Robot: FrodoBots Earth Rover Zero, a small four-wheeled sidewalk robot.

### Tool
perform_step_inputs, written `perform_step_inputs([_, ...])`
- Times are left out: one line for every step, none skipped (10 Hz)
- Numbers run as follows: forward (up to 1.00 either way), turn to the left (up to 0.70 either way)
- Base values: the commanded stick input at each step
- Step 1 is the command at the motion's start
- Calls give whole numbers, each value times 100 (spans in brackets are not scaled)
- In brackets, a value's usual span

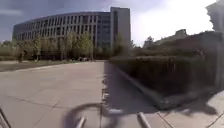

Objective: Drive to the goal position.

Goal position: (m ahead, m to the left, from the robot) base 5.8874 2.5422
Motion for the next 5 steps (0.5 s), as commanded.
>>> perform_step_inputs([100, 0])
perform_step_inputs([100, 0])
perform_step_inputs([100, 0])
perform_step_inputs([100, 0])
perform_step_inputs([100, 0])
